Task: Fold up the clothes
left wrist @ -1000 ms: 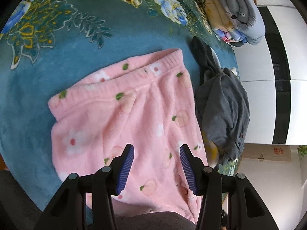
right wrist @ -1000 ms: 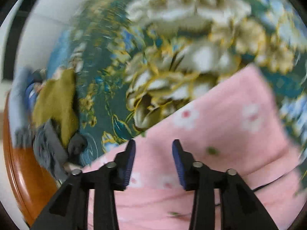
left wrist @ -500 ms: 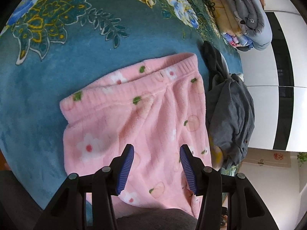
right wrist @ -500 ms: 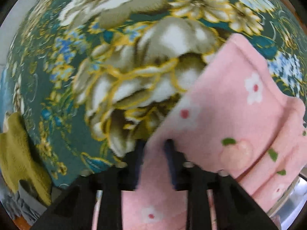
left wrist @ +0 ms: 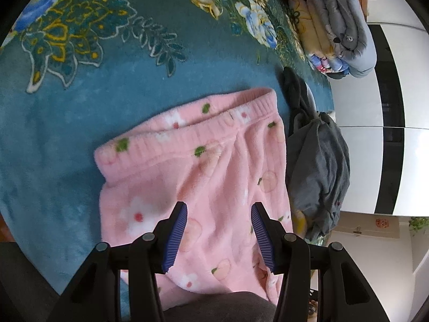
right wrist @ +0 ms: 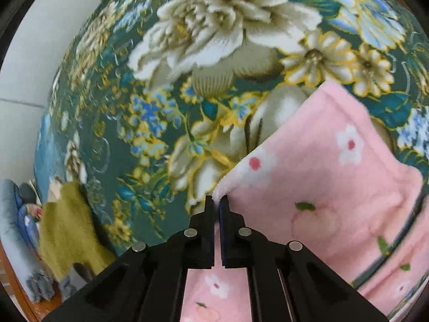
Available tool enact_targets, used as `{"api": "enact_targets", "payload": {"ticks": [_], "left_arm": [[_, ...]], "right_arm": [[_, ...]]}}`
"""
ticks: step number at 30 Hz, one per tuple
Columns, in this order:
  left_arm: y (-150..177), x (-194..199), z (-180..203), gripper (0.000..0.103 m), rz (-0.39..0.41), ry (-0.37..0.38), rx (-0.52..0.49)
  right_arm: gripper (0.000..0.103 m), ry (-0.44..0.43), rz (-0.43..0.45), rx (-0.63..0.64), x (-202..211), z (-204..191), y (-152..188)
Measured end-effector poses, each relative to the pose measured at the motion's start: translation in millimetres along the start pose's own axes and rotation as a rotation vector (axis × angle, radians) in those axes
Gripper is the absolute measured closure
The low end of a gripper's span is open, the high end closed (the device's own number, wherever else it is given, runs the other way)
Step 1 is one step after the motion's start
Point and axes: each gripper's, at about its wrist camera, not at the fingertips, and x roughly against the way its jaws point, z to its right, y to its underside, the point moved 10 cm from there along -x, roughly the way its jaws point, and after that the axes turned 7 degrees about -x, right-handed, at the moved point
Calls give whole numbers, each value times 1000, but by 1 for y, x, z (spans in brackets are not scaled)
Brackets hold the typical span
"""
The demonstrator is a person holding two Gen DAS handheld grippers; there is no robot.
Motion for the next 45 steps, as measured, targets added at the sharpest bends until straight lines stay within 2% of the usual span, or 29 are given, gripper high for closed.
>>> {"api": "enact_targets", "payload": {"ticks": [2, 6, 8, 9, 11, 13, 17, 22, 25, 29, 32, 35, 39, 41, 42, 43, 44, 45], "left_arm": [[-2, 7, -3, 49, 14, -12, -18], [-10, 22, -9, 49, 53, -17, -37], [-14, 26, -15, 49, 69, -20, -40], [-15, 28, -19, 48, 75, -28, -43], [-18, 30, -32, 48, 84, -69, -49], [-18, 30, -43, 48, 84, -65, -41], [-19, 16, -71, 48, 50, -95, -8], [-3, -10, -88, 48, -25, -79, 38], [2, -13, -87, 48, -16, -51, 24], [11, -16, -79, 47, -58, 25, 20], [18, -20, -80, 48, -76, 66, 36], [18, -20, -83, 48, -66, 108, 77], [18, -20, -79, 50, -48, 134, 90], [18, -20, -78, 56, -40, 144, 98], [18, -21, -77, 66, -38, 159, 113], [18, -21, -78, 76, -36, 170, 132], [17, -21, -79, 80, -29, 165, 139], [16, -20, -78, 90, -22, 160, 144]], "right_arm": [[100, -38, -6, 31, 7, -2, 3], [91, -114, -17, 93, 22, -6, 10], [79, -152, -23, 123, 29, -8, 13], [69, -171, -26, 139, 33, -9, 15], [67, -209, -31, 170, 41, -11, 19], [67, -241, -33, 209, 53, -8, 24], [65, -251, -4, 290, 104, 42, 40], [60, -188, -40, 241, 136, 147, 53], [59, -144, -103, 186, 138, 208, 67], [58, -113, -190, 103, 124, 269, 97], [55, -132, -238, 19, 106, 296, 116], [55, -187, -243, -50, 91, 305, 123], [55, -246, -160, -99, 86, 306, 113], [55, -285, -127, -144, 86, 308, 108], [56, -301, -115, -161, 87, 309, 108], [60, -313, -104, -172, 88, 310, 108], [66, -312, -98, -172, 88, 310, 108], [81, -302, -95, -169, 89, 311, 108]]}}
